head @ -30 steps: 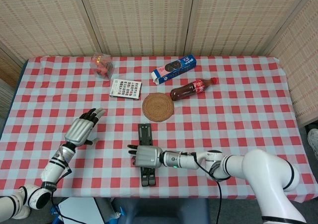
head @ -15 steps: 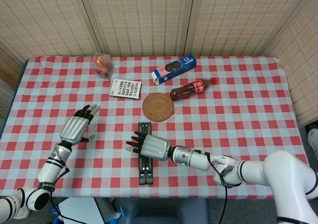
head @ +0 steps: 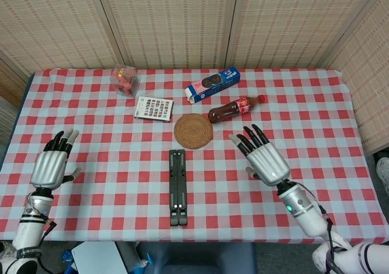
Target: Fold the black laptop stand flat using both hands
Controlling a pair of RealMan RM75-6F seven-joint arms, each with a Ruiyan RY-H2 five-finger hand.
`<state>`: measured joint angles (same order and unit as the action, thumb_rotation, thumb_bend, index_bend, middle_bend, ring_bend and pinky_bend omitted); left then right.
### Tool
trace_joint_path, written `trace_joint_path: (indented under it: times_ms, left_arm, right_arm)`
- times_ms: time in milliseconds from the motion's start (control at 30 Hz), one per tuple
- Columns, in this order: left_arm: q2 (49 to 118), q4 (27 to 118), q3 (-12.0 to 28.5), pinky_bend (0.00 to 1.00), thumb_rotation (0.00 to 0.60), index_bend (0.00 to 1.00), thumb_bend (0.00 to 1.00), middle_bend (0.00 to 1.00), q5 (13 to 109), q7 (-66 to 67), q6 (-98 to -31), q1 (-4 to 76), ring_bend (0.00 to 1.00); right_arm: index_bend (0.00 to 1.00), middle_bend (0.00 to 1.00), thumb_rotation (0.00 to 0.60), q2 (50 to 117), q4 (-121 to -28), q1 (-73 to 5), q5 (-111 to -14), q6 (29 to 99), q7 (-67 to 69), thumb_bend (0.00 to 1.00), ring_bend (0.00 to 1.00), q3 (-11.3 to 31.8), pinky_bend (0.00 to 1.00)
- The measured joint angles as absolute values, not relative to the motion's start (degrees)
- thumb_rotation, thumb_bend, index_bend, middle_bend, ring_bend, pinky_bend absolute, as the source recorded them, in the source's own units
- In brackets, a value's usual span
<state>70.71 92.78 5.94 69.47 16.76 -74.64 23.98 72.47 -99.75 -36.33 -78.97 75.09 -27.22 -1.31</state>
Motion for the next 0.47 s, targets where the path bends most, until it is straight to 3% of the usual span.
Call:
trace_joint_path:
  times_ms: [233,467]
  left_arm:
    - [69.5,95.7,3.4,0.17,0.600,0.00,0.22,0.00,73.2,16.8,-80.3,19.5,0.00]
    - [69.3,98.8,1.4,0.17,0.600,0.00,0.22,0.00,77.2,17.8,-86.6,14.5,0.00]
  right_arm:
    - [0.08,0.18,0.600,68.6,-103.3,-24.2,-77.7,85.6,-25.7,0.19,0.00,-4.9,0.00]
    - [0.08,0.18,0.600,67.8,-102.9,-14.9,-77.8,91.9,-21.2,0.19,0.00,-7.2,0.00]
